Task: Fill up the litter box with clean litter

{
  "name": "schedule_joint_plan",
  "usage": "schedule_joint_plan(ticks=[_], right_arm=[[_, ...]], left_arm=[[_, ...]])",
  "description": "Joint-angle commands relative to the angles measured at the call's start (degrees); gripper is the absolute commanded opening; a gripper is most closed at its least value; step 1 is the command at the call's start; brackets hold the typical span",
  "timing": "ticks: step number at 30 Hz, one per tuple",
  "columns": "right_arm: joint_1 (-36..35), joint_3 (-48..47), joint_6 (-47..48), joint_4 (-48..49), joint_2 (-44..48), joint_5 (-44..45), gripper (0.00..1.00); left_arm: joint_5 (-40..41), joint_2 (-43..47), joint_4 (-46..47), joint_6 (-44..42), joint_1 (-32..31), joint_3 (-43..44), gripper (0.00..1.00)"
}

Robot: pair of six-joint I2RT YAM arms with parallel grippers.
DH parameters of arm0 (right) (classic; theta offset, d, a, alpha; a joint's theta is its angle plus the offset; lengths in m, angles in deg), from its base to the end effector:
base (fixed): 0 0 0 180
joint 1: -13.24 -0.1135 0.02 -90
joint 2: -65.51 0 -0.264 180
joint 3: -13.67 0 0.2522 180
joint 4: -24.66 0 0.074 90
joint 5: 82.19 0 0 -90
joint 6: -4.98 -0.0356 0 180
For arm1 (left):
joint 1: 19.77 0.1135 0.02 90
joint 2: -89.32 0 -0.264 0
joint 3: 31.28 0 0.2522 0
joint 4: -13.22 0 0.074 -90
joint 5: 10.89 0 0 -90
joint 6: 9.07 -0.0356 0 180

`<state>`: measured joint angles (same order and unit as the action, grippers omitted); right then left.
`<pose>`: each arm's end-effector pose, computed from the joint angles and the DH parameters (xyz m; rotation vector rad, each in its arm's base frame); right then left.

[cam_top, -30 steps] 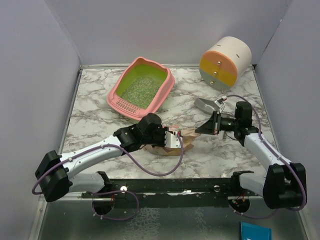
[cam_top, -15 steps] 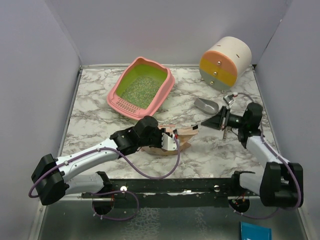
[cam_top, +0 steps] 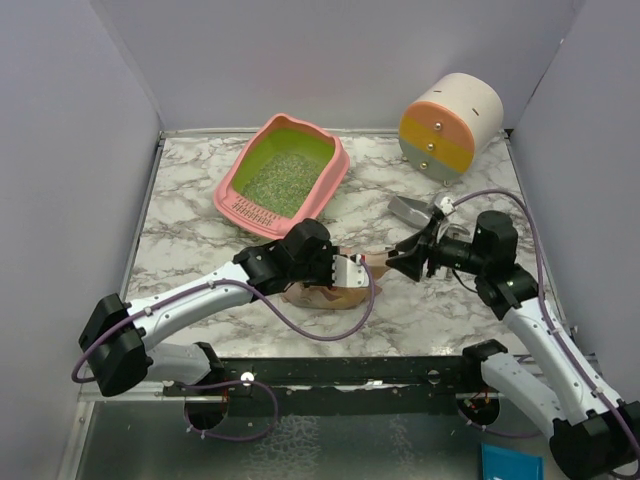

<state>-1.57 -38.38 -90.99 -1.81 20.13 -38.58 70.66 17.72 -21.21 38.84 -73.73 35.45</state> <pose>0.1653 0.0704 0.2973 -0.6979 1.8012 1.0140 0.1561 -0.2234 0.2734 1.7340 1.4535 -0.2769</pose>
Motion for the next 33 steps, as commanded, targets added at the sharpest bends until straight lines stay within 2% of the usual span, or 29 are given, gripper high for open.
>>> schedule_joint_plan(ticks=[1, 4, 15, 26, 27, 28, 29, 31, 33], right_arm=[[-4.66, -0.58, 11.10, -4.81, -0.51, 8.96, 0.54], [-6.61, -1.69, 13.03, -5.25, -2.33, 11.39, 0.53], [-13.60, -3.17, 15.96, -4.15, -10.32, 11.41, 0.53], [-18.67, -3.05, 15.41, -3.16, -17.27, 18.66, 0.51], [-18.63, -2.96, 15.17, -2.45, -18.06, 18.96, 0.48], [-18.73, -3.08, 14.51, -1.60, -18.75, 19.51, 0.40], [-18.75, -3.26, 13.99, -1.08, -19.22, 20.14, 0.25], [-18.69, -4.03, 13.44, -0.84, -19.60, 20.98, 0.03], [-18.74, -4.54, 12.91, -0.75, -19.18, 21.23, 0.01]], left_arm=[[-0.35, -1.07, 1.19, 2.09, 0.27, 4.72, 0.00], [-0.84, -1.12, 1.20, 2.37, 0.26, 4.48, 0.00], [-1.09, 0.56, 2.20, 3.58, 0.30, 3.81, 0.00], [-2.54, 1.00, 2.07, 4.76, 0.30, 4.83, 0.00], [-2.74, 1.12, 2.07, 4.80, 0.34, 4.92, 0.00], [-2.94, 1.25, 2.02, 4.97, 0.32, 4.87, 0.00], [-3.14, 1.40, 1.90, 5.04, 0.34, 4.86, 0.00], [-3.49, 1.66, 1.93, 5.30, 0.34, 4.87, 0.00], [-4.41, 1.88, 1.66, 5.75, 0.28, 5.14, 0.10]])
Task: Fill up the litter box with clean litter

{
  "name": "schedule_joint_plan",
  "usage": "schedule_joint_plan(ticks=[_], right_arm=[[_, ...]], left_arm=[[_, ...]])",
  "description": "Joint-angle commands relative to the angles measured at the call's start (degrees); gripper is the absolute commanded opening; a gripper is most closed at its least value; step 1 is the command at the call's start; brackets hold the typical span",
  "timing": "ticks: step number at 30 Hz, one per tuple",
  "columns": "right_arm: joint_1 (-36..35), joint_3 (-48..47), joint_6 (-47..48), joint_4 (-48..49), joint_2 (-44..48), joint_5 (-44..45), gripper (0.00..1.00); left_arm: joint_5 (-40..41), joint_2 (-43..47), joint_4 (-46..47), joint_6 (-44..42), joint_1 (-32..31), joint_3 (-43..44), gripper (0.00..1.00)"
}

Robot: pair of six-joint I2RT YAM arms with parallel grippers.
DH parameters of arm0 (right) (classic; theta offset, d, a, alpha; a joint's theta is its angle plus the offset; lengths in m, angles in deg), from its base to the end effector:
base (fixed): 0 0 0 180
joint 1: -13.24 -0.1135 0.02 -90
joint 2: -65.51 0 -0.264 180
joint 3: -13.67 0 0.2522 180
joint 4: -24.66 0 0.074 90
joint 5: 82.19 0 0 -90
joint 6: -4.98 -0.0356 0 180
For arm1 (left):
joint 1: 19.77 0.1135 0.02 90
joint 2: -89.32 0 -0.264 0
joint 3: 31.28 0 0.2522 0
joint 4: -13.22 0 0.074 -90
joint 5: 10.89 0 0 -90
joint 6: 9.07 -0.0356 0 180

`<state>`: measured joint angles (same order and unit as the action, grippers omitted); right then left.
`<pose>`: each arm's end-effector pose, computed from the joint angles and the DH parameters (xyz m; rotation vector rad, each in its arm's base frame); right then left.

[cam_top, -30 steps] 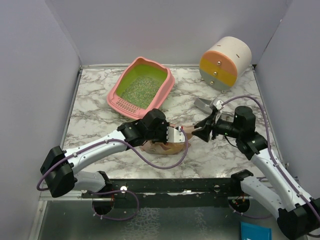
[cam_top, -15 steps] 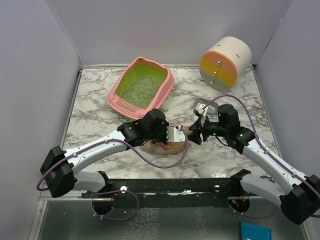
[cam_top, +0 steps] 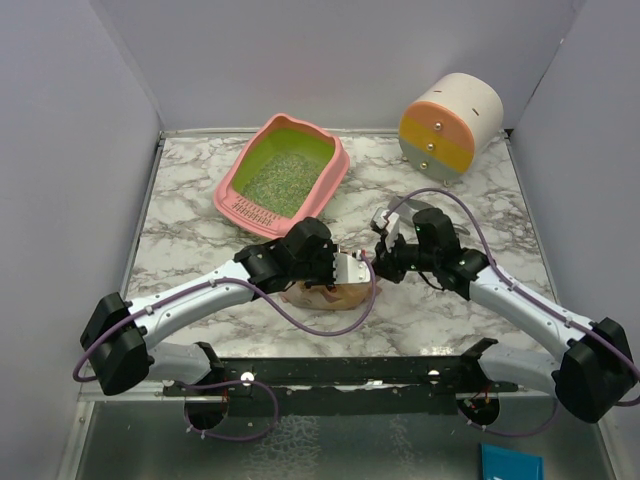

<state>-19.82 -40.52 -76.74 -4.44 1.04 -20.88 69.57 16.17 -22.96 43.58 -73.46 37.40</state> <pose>0.1882 0.1429 0.2400 -1.0542 2.0195 0.7944 0.1597 -0.2273 0.2754 1.6952 1.5417 -0.3386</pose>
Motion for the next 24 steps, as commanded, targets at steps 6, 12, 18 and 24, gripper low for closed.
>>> schedule_joint_plan(ticks=[6, 12, 18, 24], right_arm=[[-0.44, -3.34, -2.32, 1.96, 2.67, 2.86, 0.01], [-0.47, -4.73, -1.92, -0.44, 2.96, 1.72, 0.01], [-0.42, -4.80, -2.07, -1.03, 3.77, 1.40, 0.01], [-0.43, -4.56, -1.94, -2.16, 4.93, 0.92, 0.01]], left_arm=[[-9.19, 3.35, 2.28, 2.24, -0.01, 5.26, 0.37], [-12.77, -0.03, 0.30, 2.34, -0.02, 6.44, 0.38], [-13.25, -3.52, -0.32, 1.51, -0.01, 5.47, 0.38], [-10.11, -5.00, 4.24, 2.46, 0.00, 4.07, 0.04]])
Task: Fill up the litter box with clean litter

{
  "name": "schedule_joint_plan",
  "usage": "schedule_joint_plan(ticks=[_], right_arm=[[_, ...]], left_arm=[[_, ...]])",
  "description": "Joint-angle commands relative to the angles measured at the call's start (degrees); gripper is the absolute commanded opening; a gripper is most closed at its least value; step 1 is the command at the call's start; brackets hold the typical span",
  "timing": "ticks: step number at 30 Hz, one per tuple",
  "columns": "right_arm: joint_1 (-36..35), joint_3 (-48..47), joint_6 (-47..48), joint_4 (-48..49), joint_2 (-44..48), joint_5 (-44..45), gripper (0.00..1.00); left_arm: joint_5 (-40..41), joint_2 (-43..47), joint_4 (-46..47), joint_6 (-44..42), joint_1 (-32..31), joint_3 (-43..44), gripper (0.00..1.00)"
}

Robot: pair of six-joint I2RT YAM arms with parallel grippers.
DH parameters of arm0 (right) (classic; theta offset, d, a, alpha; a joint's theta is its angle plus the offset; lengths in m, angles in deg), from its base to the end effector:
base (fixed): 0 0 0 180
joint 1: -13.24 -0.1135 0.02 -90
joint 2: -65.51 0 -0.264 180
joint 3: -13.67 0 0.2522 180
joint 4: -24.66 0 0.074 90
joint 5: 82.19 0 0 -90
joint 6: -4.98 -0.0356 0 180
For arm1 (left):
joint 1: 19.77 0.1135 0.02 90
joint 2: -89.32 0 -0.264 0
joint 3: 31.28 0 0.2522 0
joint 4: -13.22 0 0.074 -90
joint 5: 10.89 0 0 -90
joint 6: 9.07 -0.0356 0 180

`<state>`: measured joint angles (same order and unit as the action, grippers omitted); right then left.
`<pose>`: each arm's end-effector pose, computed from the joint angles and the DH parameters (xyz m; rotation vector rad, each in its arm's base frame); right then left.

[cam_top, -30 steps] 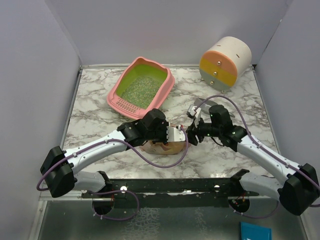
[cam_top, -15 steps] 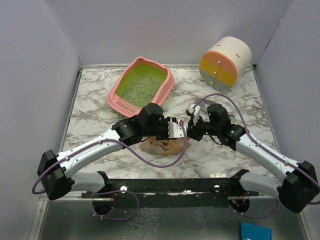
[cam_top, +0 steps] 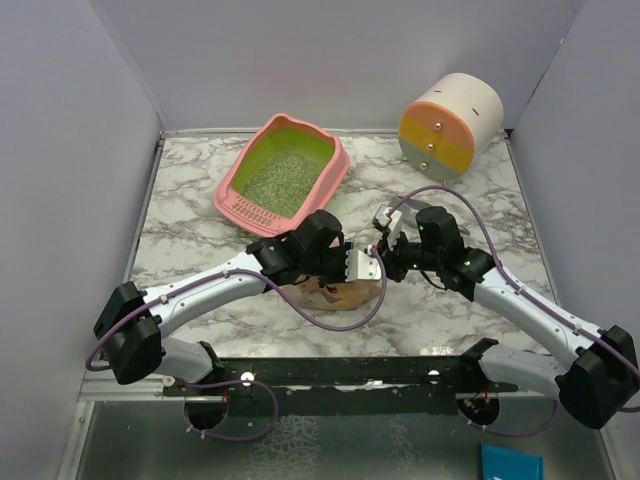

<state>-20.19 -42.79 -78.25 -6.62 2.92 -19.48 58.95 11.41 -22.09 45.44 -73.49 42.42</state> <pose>0.1856 0.1421 0.2568 -1.0199 2.0068 0.7826 0.1671 -0.2484 0.2848 1.7249 1.4787 -0.5665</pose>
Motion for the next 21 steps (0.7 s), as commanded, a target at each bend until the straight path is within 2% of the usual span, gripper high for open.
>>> schedule_joint_plan(ticks=[1, 4, 8, 13, 16, 21], right_arm=[[-0.06, -2.30, -0.37, -0.24, 3.31, -0.20, 0.01], [-0.06, -2.48, -0.48, -0.60, 3.97, 0.48, 0.01], [-0.06, -3.40, -0.48, -1.75, 3.44, 0.50, 0.01], [-0.06, -3.32, -0.70, -1.92, 3.11, -0.77, 0.01], [-0.06, -2.85, -0.99, -1.48, 3.54, -1.52, 0.01], [-0.08, -2.16, -0.75, -1.17, 4.82, -2.32, 0.01]], left_arm=[[1.19, 0.27, 4.79, 1.04, 0.01, -1.44, 0.00], [2.99, 2.59, 8.98, 1.66, 0.01, -3.04, 0.00], [4.67, 5.14, 9.04, 2.07, 0.01, -2.62, 0.26], [6.45, 7.21, 8.08, 1.34, 0.06, -2.39, 0.47], [6.49, 6.21, 7.97, -0.30, 0.01, -3.06, 0.51], [5.18, 2.90, 8.12, -1.97, 0.06, -2.68, 0.50]])
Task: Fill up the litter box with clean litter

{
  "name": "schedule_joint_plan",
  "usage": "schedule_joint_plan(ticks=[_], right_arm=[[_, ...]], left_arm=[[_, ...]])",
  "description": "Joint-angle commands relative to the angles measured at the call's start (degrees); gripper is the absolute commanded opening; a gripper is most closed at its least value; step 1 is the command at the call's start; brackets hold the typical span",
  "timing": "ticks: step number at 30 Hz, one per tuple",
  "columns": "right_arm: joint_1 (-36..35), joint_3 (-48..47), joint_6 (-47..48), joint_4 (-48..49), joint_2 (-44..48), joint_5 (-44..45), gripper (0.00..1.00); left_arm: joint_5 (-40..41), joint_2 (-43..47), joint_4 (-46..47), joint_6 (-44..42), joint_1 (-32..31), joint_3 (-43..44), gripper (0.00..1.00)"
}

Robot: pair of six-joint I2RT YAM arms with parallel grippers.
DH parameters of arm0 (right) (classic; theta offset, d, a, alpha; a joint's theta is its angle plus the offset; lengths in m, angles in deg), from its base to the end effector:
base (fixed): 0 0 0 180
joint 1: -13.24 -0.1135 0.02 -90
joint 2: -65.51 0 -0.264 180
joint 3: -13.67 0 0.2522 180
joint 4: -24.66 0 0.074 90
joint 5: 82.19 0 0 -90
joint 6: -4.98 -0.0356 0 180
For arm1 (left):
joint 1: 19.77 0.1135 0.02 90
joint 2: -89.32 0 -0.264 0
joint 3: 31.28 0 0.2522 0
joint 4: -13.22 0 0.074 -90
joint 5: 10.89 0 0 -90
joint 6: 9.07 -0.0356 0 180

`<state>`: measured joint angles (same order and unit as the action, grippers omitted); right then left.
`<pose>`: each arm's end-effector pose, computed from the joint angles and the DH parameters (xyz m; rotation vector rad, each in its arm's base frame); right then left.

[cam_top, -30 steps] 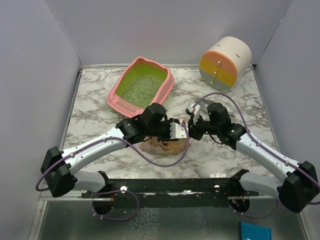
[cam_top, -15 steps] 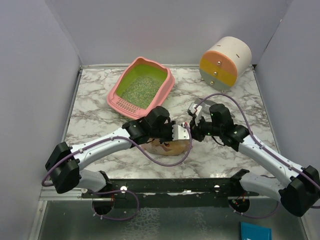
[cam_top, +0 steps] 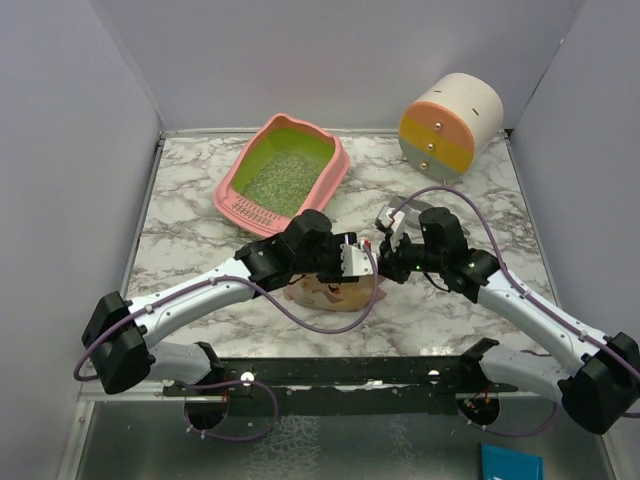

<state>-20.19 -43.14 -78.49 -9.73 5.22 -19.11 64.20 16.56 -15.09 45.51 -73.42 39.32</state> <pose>0.1784 0.1371 0.2626 -1.0139 2.0198 0.7779 0.1629 -0.2368 0.3012 1.5931 1.3939 -0.4640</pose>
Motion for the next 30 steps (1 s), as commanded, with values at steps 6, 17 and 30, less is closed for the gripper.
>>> schedule_joint_plan(ticks=[6, 17, 30], right_arm=[[-0.06, -1.81, -0.52, 1.59, 1.88, -2.31, 0.01], [-0.03, -9.79, -12.72, -4.14, -1.12, 13.51, 0.14], [2.98, -22.58, -27.21, -11.37, -9.10, 39.24, 0.78]], left_arm=[[-3.69, -4.81, -0.60, -2.14, 0.53, 1.44, 0.26], [-1.32, -1.02, 3.22, 3.19, 0.91, -0.52, 0.00], [6.31, -5.86, -1.92, 22.23, 0.87, 9.42, 0.36]])
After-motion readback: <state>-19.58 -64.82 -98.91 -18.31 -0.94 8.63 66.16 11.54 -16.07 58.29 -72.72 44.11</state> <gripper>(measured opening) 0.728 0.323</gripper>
